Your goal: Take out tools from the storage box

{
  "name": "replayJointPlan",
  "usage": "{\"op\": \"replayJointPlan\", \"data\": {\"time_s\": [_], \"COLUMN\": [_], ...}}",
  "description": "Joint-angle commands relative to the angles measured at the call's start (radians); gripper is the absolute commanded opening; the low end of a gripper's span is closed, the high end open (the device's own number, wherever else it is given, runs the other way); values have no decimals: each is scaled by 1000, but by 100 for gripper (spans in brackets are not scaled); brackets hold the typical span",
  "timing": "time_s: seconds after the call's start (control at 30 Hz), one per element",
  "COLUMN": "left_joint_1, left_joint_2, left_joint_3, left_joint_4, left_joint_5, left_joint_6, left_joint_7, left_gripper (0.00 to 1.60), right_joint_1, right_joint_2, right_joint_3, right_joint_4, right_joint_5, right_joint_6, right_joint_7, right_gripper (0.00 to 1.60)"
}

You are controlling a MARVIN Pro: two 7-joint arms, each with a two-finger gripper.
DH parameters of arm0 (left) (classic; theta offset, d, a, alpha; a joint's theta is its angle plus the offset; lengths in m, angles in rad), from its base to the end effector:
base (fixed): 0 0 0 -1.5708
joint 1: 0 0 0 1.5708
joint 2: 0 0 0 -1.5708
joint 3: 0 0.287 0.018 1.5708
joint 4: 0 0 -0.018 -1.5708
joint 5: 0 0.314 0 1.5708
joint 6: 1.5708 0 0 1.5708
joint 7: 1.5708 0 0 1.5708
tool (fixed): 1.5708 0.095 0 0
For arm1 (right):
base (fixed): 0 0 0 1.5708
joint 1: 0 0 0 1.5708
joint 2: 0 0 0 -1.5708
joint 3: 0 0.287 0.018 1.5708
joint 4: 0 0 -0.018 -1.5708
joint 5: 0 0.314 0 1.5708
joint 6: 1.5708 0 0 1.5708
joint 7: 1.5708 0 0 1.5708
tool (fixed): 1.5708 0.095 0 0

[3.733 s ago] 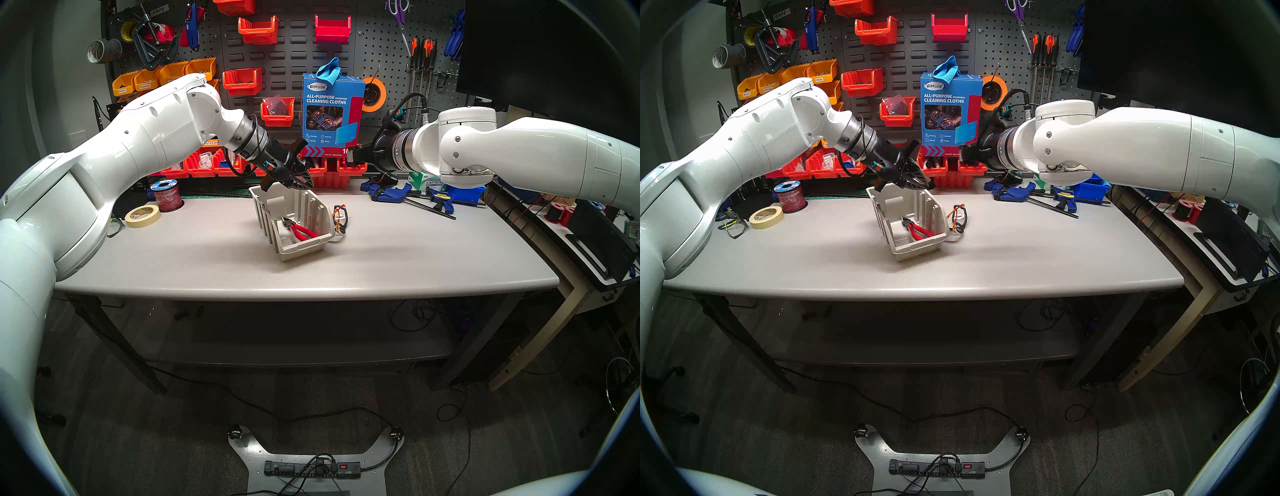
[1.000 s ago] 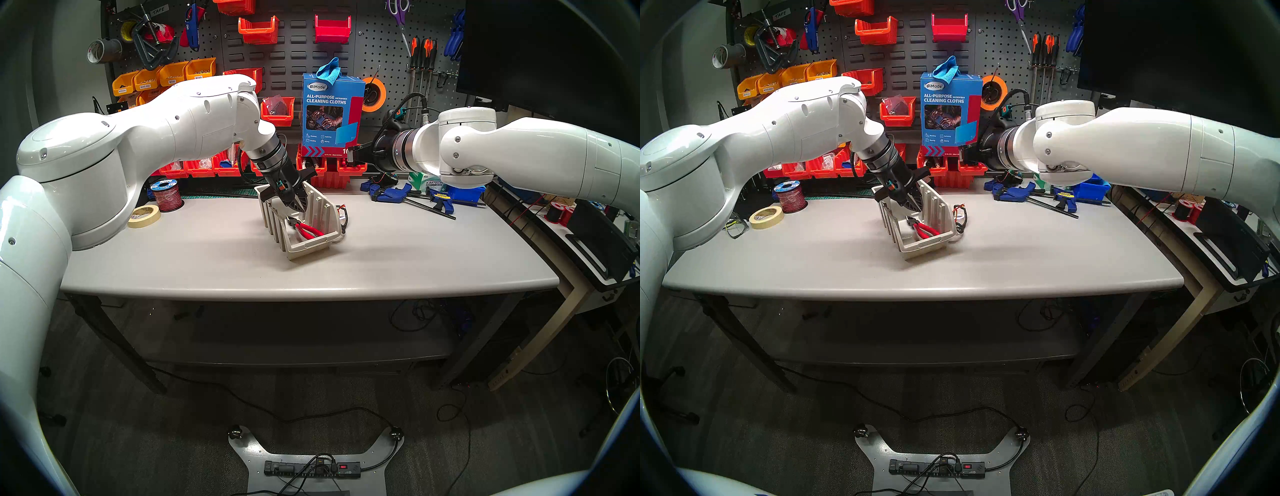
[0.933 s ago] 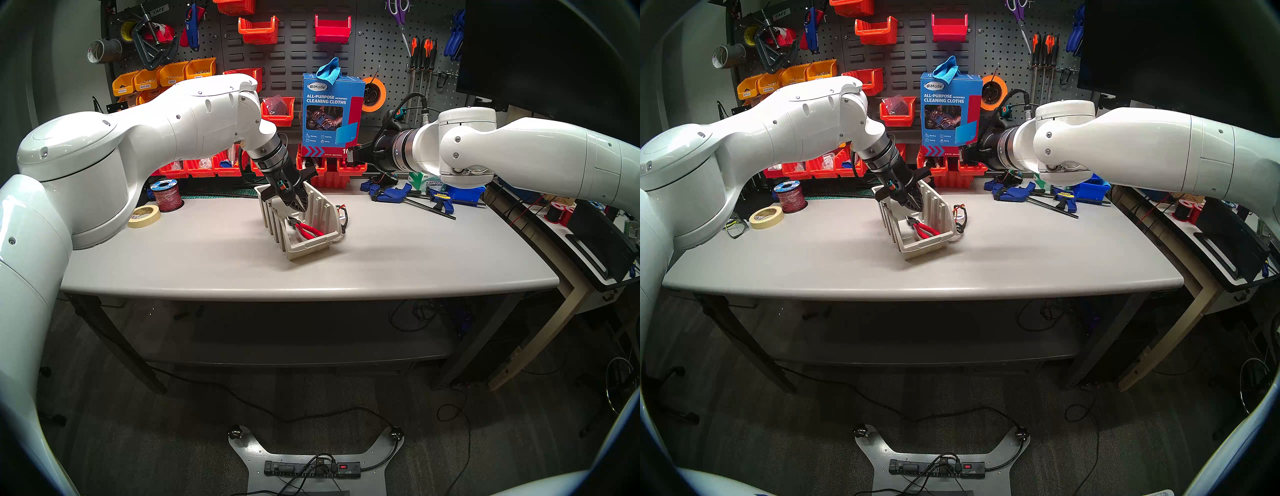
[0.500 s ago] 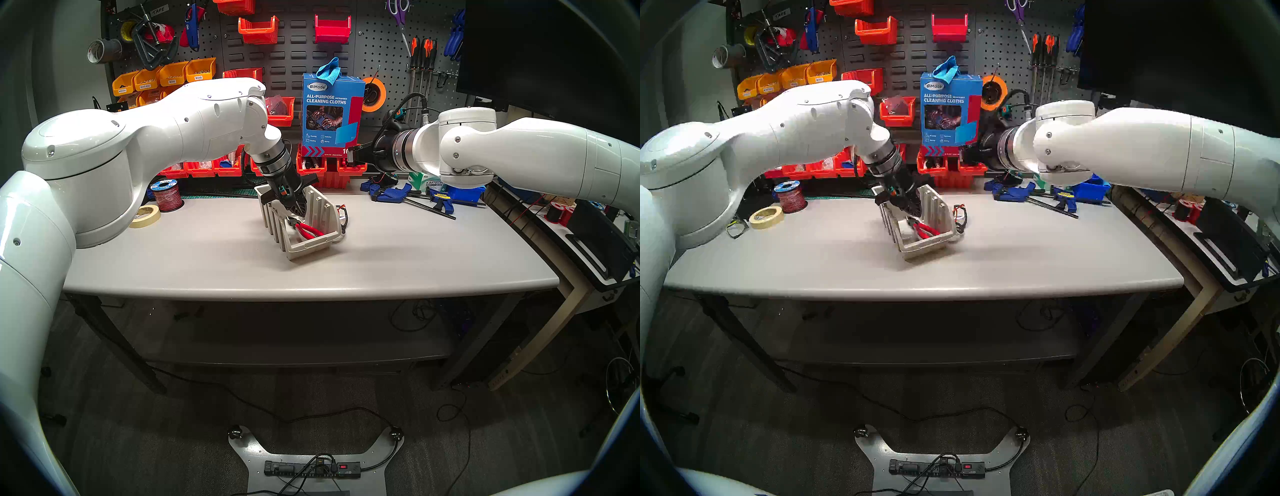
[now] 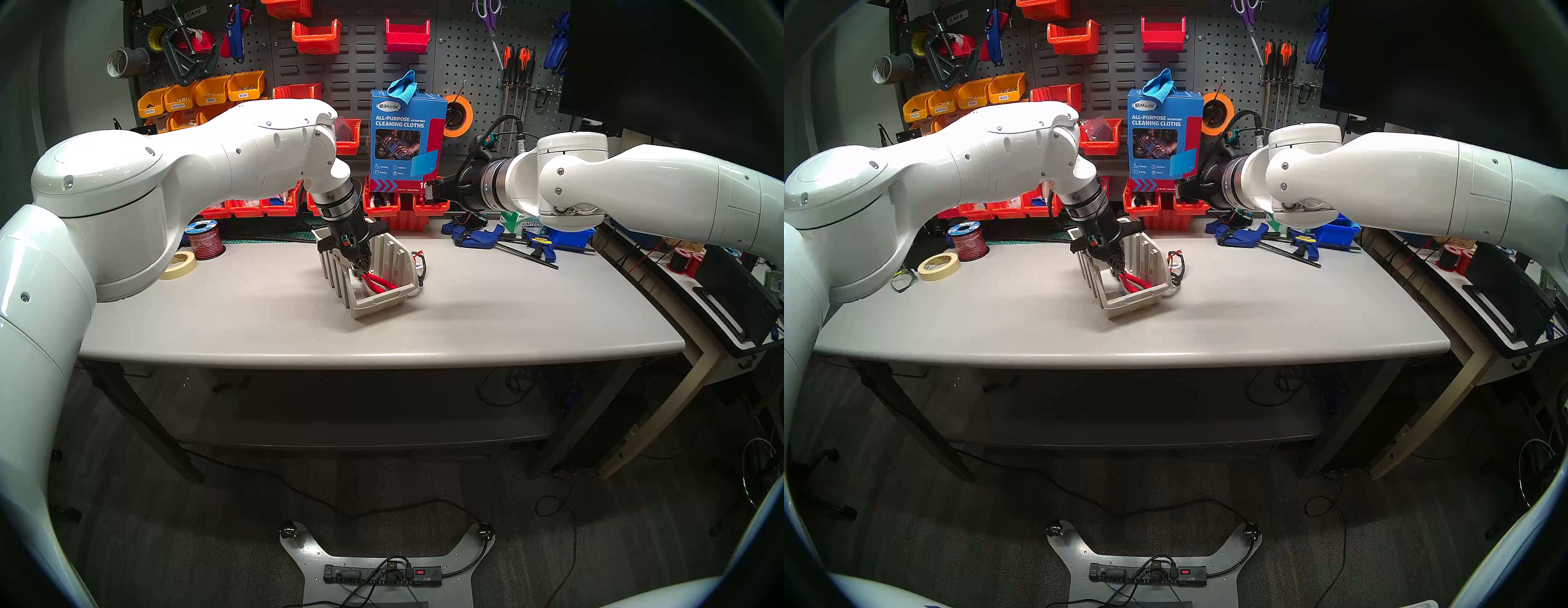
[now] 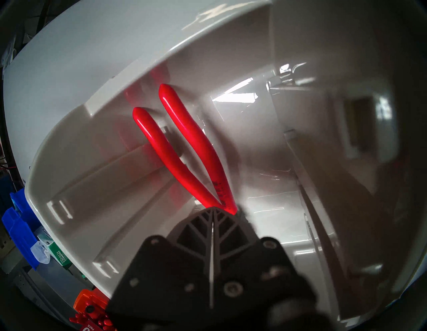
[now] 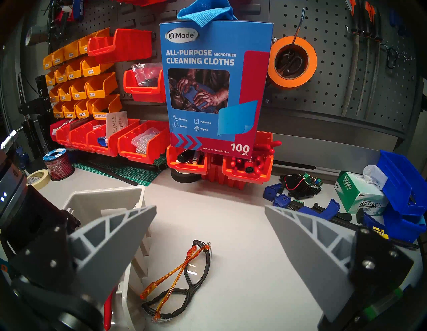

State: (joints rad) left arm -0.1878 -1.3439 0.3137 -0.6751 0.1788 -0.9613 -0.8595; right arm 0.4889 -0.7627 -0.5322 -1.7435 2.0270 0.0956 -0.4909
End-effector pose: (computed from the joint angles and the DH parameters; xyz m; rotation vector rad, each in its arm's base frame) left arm 0.6005 -0.0858 -0.0422 -0.1331 2.8392 -0.3678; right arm 0.4986 0.0429 -0.0018 -2.4024 -0.3919 -1.6996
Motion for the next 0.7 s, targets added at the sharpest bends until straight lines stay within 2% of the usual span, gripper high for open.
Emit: {"op": "replayJointPlan", "data": {"time_s": [0.0, 0.17, 0.67], "left_joint_1": [-47, -54, -65], "left_joint_2": [-17, -25, -52], "left_joint_3": [2, 8, 15], "left_joint_4": [-4, -9, -31], "left_joint_5": [19, 32, 76], "left_joint_6": [1, 1, 1], "left_joint_7": [-3, -1, 11], "left_gripper": [9, 0, 0], "right_joint_1": [13, 13, 12], "right_joint_2": [0, 0, 0], "right_joint_3": [10, 10, 7], "right_joint_4": [2, 2, 2], "right_joint_5": [-2, -2, -2], "right_joint_6": [-3, -3, -3], "right_joint_7": [0, 0, 1], "right_gripper": [160, 160, 160]}}
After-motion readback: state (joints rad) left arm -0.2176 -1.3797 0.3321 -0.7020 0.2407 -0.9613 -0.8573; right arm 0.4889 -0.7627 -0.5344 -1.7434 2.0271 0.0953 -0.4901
